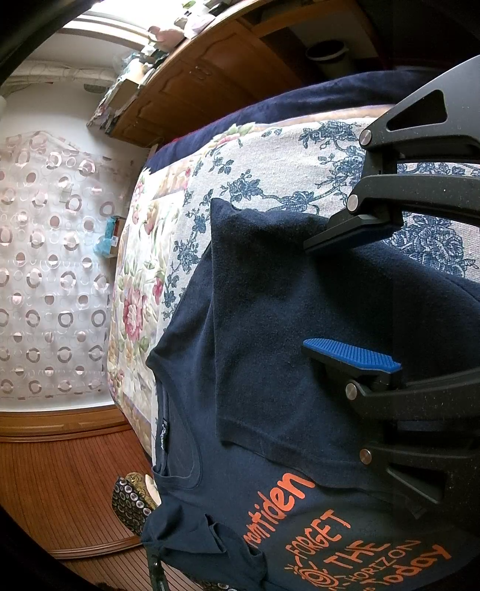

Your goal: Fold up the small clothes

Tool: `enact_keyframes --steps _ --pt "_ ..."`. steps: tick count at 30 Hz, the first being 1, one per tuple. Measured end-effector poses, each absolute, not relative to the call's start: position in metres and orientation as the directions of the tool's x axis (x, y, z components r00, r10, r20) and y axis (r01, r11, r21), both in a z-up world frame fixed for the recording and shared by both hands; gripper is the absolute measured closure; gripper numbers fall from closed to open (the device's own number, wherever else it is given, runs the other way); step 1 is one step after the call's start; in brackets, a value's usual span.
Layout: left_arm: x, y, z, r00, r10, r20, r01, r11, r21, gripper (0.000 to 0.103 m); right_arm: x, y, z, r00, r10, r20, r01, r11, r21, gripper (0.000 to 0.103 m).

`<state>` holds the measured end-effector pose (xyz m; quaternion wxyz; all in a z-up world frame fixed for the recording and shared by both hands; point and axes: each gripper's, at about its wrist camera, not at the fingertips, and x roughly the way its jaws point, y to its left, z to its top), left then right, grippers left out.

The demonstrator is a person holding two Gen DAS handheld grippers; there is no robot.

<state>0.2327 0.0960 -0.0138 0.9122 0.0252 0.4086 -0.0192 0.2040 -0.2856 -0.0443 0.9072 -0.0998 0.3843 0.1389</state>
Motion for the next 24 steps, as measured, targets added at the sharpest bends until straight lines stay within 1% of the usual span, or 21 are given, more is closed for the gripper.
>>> enact_keyframes --steps 1,2,4,5,8,13,24 --pt "0.233 0.096 -0.014 0.664 -0.027 -0.747 0.067 0.997 0.023 0.07 0.204 -0.286 -0.044 0.666 0.176 -0.725 -0.329 0.941 -0.074 0.054" --pt "0.234 0.095 -0.013 0.665 -0.037 -0.746 0.078 0.997 0.02 0.08 0.204 -0.286 -0.044 0.666 0.176 -0.725 -0.329 0.942 -0.074 0.054" --pt "0.234 0.092 -0.009 0.671 -0.041 -0.74 0.088 0.996 0.025 0.092 0.204 -0.286 -0.044 0.666 0.175 -0.725 -0.329 0.942 -0.074 0.054" --pt "0.234 0.09 -0.007 0.676 -0.037 -0.736 0.089 0.996 0.032 0.096 0.204 -0.286 -0.044 0.666 0.175 -0.725 -0.329 0.942 -0.074 0.054" --pt "0.234 0.089 0.005 0.706 -0.01 -0.708 0.061 0.997 0.046 0.098 0.204 -0.286 -0.044 0.666 0.175 -0.725 -0.328 0.942 -0.074 0.054" --pt "0.227 0.088 0.026 0.761 -0.022 -0.648 0.05 0.998 0.024 0.099 0.204 -0.286 -0.044 0.667 0.175 -0.725 -0.328 0.942 -0.075 0.054" --pt "0.184 0.048 0.044 0.796 -0.139 -0.59 0.183 0.983 0.016 0.099 0.203 -0.286 -0.045 0.667 0.174 -0.724 -0.328 0.942 -0.075 0.054"
